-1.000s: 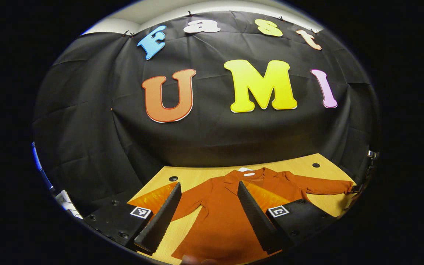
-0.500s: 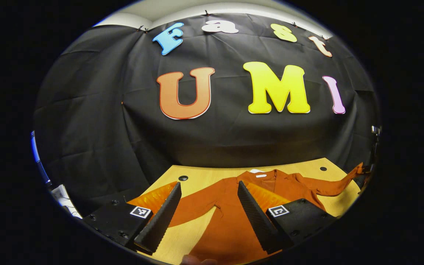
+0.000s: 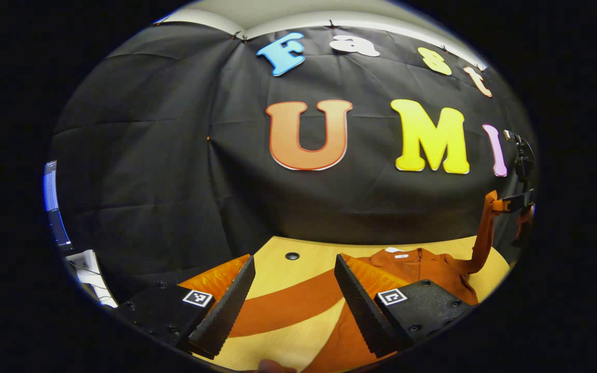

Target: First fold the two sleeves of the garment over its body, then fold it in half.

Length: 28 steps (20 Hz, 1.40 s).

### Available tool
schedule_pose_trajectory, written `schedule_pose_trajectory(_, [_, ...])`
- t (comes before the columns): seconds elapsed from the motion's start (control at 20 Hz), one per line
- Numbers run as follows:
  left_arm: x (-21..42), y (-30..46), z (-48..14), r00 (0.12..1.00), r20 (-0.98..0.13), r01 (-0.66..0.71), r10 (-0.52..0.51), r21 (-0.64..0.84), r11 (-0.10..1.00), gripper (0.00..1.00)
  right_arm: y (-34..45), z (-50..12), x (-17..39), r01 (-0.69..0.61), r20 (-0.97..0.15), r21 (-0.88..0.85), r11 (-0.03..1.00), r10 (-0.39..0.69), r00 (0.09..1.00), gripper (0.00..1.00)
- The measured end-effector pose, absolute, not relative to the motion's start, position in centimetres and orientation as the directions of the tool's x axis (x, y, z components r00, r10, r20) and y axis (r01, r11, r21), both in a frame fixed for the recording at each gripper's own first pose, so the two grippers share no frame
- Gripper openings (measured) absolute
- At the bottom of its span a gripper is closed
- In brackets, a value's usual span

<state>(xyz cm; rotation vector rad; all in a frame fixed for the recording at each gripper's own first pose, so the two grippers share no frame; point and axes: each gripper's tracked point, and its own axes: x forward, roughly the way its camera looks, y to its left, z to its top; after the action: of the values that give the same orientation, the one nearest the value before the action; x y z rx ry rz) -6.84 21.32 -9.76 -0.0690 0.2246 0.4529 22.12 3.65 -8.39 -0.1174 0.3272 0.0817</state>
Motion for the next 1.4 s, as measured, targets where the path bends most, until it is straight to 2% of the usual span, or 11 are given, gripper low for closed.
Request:
schedule_pose_trajectory(0.2, [-10.1,26.2,-10.2,0.83,-0.235,-0.523,0.507,-0.007,0.852,0.99,15.0,-12.3,22.8,-0.24,-0.367,-0.124,0.963,0.18,0.913,0.01])
schedule_pose_trajectory(0.45, [-14.6,31.0,-12.5,0.76,-0.288,-0.605,0.582,0.013,0.796,0.99,24.9,-22.2,21.1,-0.336,-0.495,-0.096,0.937,0.248,0.833,0.02])
schedule_pose_trajectory(0.6, [-16.6,32.8,-13.7,0.725,-0.327,-0.636,0.605,0.018,0.772,0.99,29.4,-27.8,20.4,-0.369,-0.56,-0.08,0.926,0.265,0.785,0.02])
schedule_pose_trajectory(0.8, [-17.9,34.0,-14.9,0.693,-0.358,-0.666,0.626,0.016,0.746,0.99,32.5,-32.1,20.3,-0.374,-0.608,-0.063,0.925,0.262,0.75,0.01])
schedule_pose_trajectory(1.1, [-18.0,33.8,-16.5,0.679,-0.405,-0.665,0.613,0.014,0.746,1.0,34.5,-34.5,20.0,-0.377,-0.64,-0.007,0.926,0.286,0.713,0.07])
schedule_pose_trajectory(1.15, [-17.8,33.5,-16.5,0.681,-0.406,-0.663,0.609,0.011,0.749,0.99,34.8,-34.5,19.9,-0.382,-0.638,0.007,0.924,0.298,0.71,0.14])
schedule_pose_trajectory(1.25, [-17.6,33.2,-16.5,0.688,-0.403,-0.658,0.604,0.007,0.753,1.0,35.5,-33.8,19.5,-0.397,-0.628,0.037,0.917,0.331,0.705,0.14])
schedule_pose_trajectory(1.35, [-17.2,32.9,-16.6,0.693,-0.398,-0.654,0.601,0.005,0.757,0.99,35.9,-33.1,19.1,-0.41,-0.622,0.045,0.911,0.346,0.702,0.22])
schedule_pose_trajectory(1.4, [-17.0,32.8,-16.6,0.695,-0.395,-0.653,0.6,0.002,0.757,0.99,36.1,-32.7,18.9,-0.415,-0.618,0.052,0.908,0.356,0.701,0.23])
